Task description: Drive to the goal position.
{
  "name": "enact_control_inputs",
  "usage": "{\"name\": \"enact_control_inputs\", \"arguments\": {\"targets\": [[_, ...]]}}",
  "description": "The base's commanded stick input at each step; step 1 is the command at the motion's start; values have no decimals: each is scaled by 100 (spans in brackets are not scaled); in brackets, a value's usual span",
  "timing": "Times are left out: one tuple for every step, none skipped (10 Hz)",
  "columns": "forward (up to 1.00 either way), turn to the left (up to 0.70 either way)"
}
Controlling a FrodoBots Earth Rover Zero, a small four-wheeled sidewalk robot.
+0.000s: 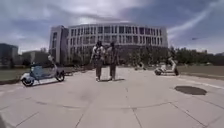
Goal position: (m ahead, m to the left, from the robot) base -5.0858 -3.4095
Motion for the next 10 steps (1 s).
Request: {"name": "enact_control_inputs", "arguments": {"targets": [[60,0],[60,0],[60,0],[60,0],[60,0],[60,0],[60,0],[60,0],[60,0],[60,0]]}}
